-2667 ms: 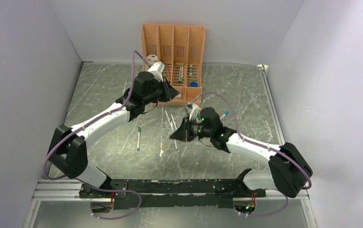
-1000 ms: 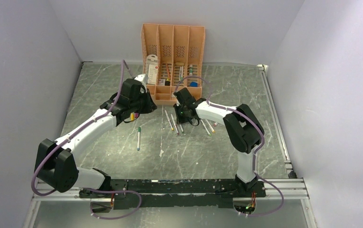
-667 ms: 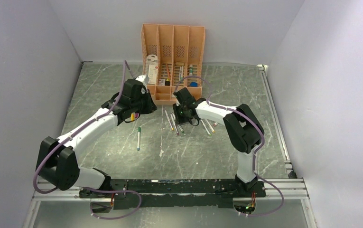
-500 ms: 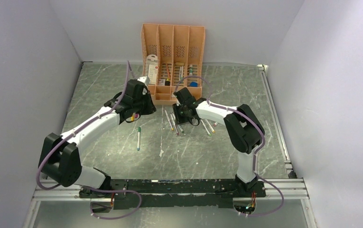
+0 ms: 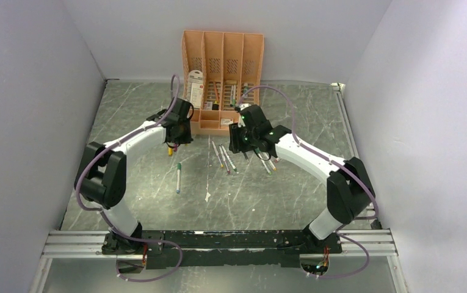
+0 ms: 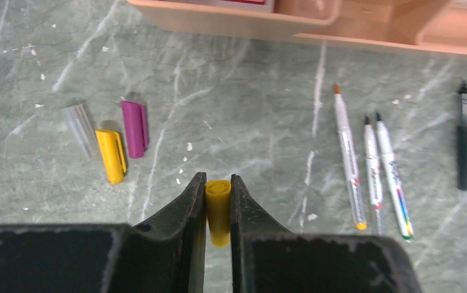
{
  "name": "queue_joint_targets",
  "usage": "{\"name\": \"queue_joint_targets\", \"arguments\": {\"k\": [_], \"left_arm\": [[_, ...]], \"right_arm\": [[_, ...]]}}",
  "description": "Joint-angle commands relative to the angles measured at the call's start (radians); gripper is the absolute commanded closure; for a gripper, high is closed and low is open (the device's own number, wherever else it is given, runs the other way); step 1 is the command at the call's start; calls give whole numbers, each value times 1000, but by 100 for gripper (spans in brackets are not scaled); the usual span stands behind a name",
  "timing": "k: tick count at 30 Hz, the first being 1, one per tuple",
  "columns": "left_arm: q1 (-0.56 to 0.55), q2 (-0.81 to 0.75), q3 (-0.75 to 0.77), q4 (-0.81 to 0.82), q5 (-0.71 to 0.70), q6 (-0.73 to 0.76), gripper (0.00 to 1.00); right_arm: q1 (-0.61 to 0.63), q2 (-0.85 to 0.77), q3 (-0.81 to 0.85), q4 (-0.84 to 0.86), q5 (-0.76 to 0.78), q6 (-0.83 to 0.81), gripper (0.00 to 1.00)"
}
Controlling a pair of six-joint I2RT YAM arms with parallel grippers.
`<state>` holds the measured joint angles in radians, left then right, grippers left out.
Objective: Open the pen caps
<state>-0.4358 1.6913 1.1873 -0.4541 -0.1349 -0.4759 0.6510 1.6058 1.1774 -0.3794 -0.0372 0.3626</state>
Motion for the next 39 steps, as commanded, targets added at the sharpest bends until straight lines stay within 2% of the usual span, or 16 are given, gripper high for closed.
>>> {"name": "queue_joint_targets", "arguments": {"k": [1, 18, 39], "left_arm": [[16, 40, 34, -42, -71, 17, 88], [26, 219, 121, -84, -223, 16, 83], [34, 263, 147, -83, -216, 11, 68]], "right_arm": [[-2, -71, -62, -12, -37, 17, 55], [2, -116, -128, 36, -94, 24, 52], [3, -106, -132, 44, -104, 16, 49]]}}
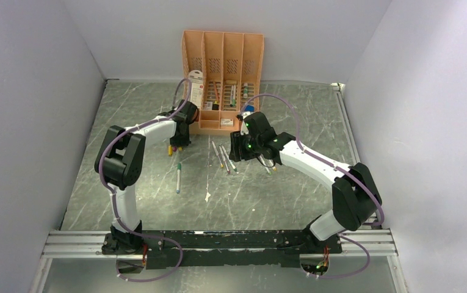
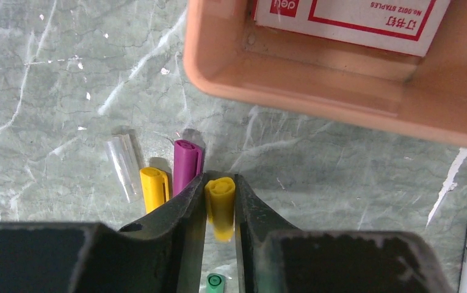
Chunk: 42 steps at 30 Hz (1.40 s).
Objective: Open the pen caps
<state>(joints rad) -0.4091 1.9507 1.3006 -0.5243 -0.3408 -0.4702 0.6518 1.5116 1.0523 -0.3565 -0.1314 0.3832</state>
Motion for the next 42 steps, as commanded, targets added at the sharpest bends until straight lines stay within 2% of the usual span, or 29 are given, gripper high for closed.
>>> {"name": "queue_joint_targets", "arguments": {"k": [1, 7, 14, 26, 38, 39, 41, 42], "left_arm": [[7, 2, 35, -15, -11, 5, 67], [7, -15, 30, -22, -20, -1, 62], [5, -86, 40, -63, 0, -3, 63], [3, -332, -52, -108, 192, 8, 59], [4, -446, -208, -136, 214, -13, 42], [3, -446, -214, -133, 225, -16, 39], [4, -446, -229, -124, 247, -20, 26], [3, -446, -236, -119, 254, -22, 23]], "right_arm": [[3, -11, -9, 23, -11, -4, 50], [2, -16, -15, 26, -15, -2, 49], [4, -28, -22, 25, -17, 0, 47], [6, -56, -45, 36, -30, 12, 42], [10, -82, -101, 48, -37, 21, 40], [9, -82, -101, 48, -39, 21, 40], [11, -85, -104, 50, -39, 22, 40], [11, -86, -104, 49, -38, 21, 40]]}}
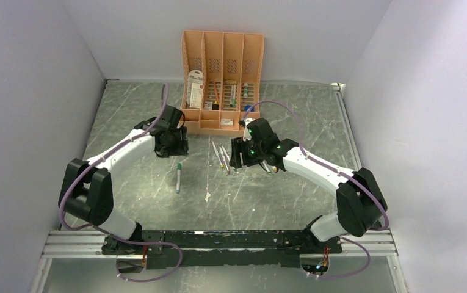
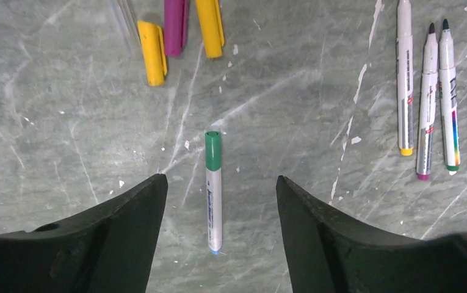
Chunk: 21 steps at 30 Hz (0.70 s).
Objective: Open the pen caps
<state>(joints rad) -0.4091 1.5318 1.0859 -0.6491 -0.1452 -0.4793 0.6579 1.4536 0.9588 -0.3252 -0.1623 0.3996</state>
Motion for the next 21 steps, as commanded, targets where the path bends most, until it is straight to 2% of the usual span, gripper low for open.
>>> {"name": "queue_joint_targets", "arguments": {"k": [1, 21], "left_arm": [[3, -26, -32, 11, 63, -16, 23], [1, 29, -129, 90, 53, -38, 39]], "right_arm": [[5, -30, -11, 16, -6, 4, 41], [6, -41, -21, 21, -14, 9, 40]]}}
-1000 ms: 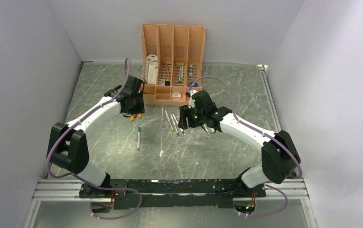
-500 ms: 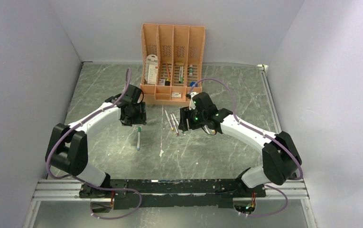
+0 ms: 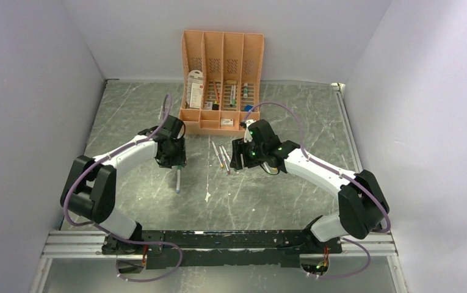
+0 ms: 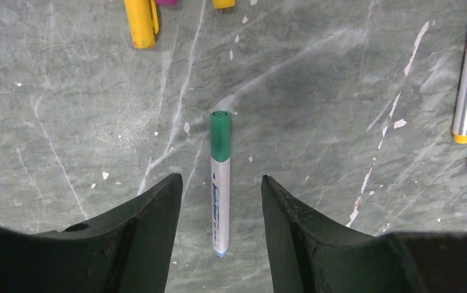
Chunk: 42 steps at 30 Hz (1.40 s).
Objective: Open the pen caps
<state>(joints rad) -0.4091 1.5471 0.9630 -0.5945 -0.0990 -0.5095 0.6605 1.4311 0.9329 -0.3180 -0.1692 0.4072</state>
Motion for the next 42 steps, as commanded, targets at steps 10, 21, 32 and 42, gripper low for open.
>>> {"name": "queue_joint_targets", "arguments": {"k": [10, 21, 32, 42], "left_arm": [[-32, 83, 3, 50, -42, -19, 41], [-69, 128, -6, 53, -82, -37, 57], [-85, 126, -4, 64, -37, -32, 89], [-109, 74, 83, 45, 82, -13, 92]], "right_arm": [[6, -14, 4, 19, -10, 1, 40], [5, -21, -16, 28, -9, 1, 40], [6, -29, -28, 33, -10, 0, 40], [6, -18, -22, 18, -11, -13, 40]]}}
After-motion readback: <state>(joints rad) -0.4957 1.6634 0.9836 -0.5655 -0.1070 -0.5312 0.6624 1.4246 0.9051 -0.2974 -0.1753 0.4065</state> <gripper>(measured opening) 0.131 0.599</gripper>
